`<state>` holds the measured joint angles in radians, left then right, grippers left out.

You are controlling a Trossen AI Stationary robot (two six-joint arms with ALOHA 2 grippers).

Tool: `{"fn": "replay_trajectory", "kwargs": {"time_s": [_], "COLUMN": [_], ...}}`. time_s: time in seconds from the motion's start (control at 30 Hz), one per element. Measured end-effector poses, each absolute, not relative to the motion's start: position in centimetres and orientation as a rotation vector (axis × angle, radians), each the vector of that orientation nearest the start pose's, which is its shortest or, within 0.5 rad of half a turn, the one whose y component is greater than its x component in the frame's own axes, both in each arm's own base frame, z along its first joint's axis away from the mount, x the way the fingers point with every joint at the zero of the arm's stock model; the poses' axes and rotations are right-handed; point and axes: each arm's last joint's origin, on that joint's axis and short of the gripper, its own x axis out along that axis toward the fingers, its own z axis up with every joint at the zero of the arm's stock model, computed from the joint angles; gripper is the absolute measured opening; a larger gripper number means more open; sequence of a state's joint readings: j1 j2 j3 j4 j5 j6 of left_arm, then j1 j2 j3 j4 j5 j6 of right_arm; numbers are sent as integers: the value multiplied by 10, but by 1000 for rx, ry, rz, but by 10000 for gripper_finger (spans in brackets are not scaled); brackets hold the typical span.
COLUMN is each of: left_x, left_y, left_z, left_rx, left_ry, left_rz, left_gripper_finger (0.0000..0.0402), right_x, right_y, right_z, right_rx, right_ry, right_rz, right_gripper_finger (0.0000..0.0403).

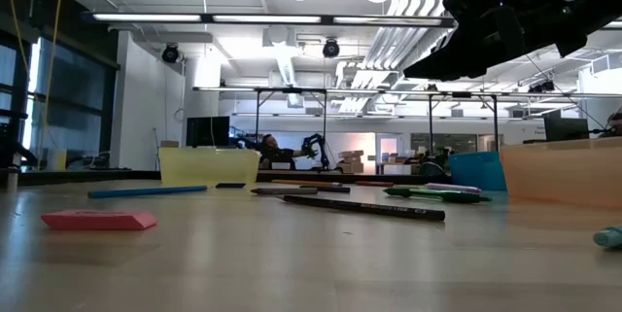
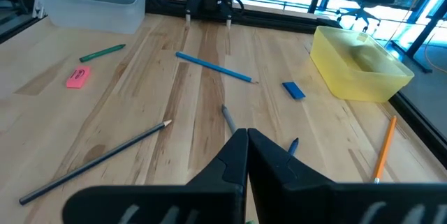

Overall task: Sort crayons/erasers/pens/pencils in bins
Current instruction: Put the blue pen into the white bin

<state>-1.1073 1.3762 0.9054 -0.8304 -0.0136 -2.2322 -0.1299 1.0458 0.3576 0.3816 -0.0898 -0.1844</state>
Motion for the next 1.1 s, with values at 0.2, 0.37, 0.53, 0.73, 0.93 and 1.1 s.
{"fn": "replay_trajectory", "kwargs": {"time_s": [0.2, 0.37, 0.53, 0.73, 0.93, 1.1], "left_x": [112, 116, 118, 117, 116, 115], "left_y": [-218, -215, -208, -204, -204, -204], "left_z": [204, 203, 197, 187, 186, 186], "left_rx": [-1073, -1078, -1055, -1056, -1041, -1031], "left_ry": [1334, 1302, 1255, 1262, 1274, 1287], "left_rz": [667, 693, 733, 736, 729, 733], "left_gripper_finger": [10, 10, 10, 10, 11, 20], "right_x": [206, 206, 206, 206, 206, 206], "right_y": [-24, -24, -24, -24, -24, -24], "right_z": [194, 194, 194, 193, 193, 193], "right_rx": [-149, -149, -149, -149, -149, -149], "right_ry": [307, 307, 307, 311, 311, 311], "right_rz": [-12, -12, -12, -12, -12, -12], "right_gripper_finger": [2, 2, 2, 2, 2, 2]}}
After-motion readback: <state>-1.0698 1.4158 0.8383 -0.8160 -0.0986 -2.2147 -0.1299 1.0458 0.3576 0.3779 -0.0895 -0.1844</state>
